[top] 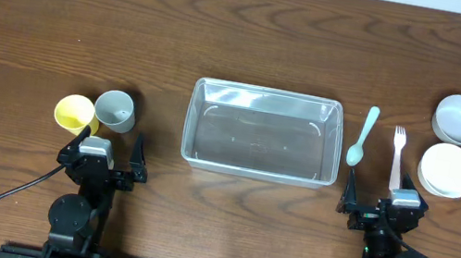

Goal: Pack container

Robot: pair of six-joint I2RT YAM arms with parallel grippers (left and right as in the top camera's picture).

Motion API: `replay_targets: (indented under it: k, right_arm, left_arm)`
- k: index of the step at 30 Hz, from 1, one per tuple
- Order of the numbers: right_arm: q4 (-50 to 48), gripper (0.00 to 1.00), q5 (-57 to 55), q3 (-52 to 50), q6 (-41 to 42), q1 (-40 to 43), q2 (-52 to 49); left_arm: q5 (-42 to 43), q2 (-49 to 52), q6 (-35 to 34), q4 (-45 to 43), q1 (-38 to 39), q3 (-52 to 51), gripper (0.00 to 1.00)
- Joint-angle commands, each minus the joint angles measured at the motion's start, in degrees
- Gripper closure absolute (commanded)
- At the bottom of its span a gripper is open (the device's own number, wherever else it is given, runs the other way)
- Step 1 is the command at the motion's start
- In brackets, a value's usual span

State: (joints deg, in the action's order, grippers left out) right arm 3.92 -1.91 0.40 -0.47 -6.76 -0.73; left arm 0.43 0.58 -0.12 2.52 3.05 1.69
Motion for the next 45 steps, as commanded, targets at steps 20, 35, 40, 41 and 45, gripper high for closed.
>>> replay_targets:
  k: [20, 35, 40, 41, 45]
  right_arm:
    - [0.0, 0.01, 8.0, 0.0, 5.2, 0.3, 0.2]
    - [-1.0, 0.01, 15.1, 0.0, 13.4, 0.3, -8.2]
    - [4.0, 0.01, 13.4, 3.5, 13.4, 0.4, -8.5]
    - [5.4, 0.01, 12.6, 4.7, 12.8, 0.4, -8.7]
    - [11.6, 0.01, 11.8, 11.3, 10.0, 0.4, -11.1]
  left_arm:
    - [-1.3, 1.3, 0.1, 1.6, -0.3, -1.5, 0.02]
    - [-0.9, 12.6, -10.7, 6.8, -0.3, 6.1, 0.02]
    - [-0.9, 19.3, -12.6, 22.1, -0.2, 20.8, 0.02]
    - [-0.9, 20.9, -12.5, 24.7, -0.2, 23.9, 0.02]
    - [-0.9, 28.3, -12.0, 33.2, -0.2, 36.2, 0.02]
